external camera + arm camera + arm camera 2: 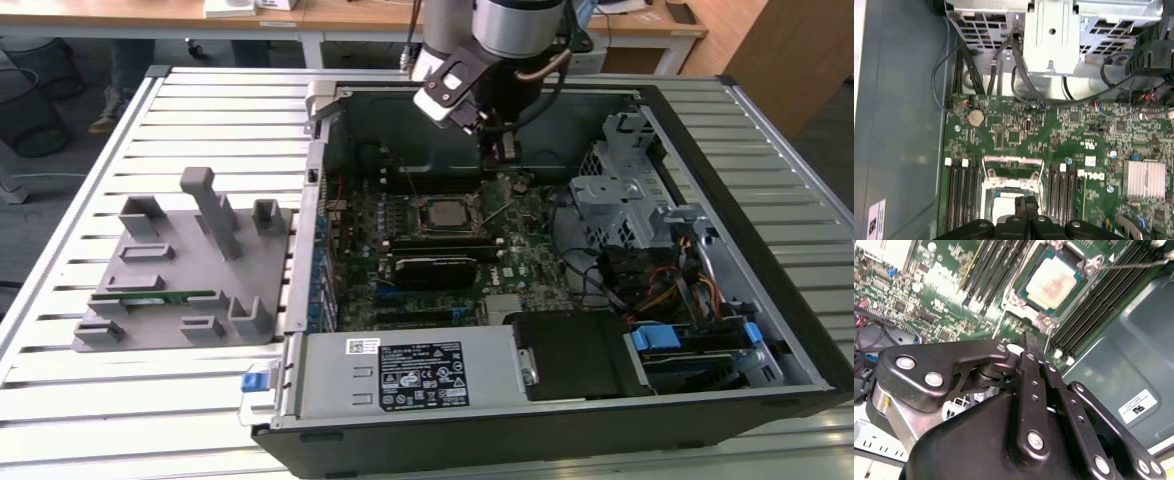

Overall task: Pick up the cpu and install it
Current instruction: 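Close the cpu cover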

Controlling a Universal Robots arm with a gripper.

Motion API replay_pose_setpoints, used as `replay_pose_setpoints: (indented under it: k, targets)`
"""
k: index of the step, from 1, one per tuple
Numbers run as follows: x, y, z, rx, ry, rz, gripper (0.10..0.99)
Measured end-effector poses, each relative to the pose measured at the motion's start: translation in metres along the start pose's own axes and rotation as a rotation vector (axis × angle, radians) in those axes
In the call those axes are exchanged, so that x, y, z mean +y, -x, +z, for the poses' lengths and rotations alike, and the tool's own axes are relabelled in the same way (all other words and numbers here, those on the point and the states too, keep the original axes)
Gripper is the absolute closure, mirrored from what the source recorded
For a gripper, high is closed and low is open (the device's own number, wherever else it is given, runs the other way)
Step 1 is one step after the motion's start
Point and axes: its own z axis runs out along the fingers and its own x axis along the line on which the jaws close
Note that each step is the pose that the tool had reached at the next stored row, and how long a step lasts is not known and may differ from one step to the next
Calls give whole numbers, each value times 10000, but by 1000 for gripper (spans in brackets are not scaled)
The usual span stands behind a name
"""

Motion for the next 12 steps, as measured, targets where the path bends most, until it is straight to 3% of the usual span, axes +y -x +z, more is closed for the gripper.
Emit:
replay_pose_setpoints:
  k: [6, 12]
  targets:
    - [118, -15, 23, -2, -5, -1, 980]
    - [161, -78, 42, -18, -5, -1, 980]
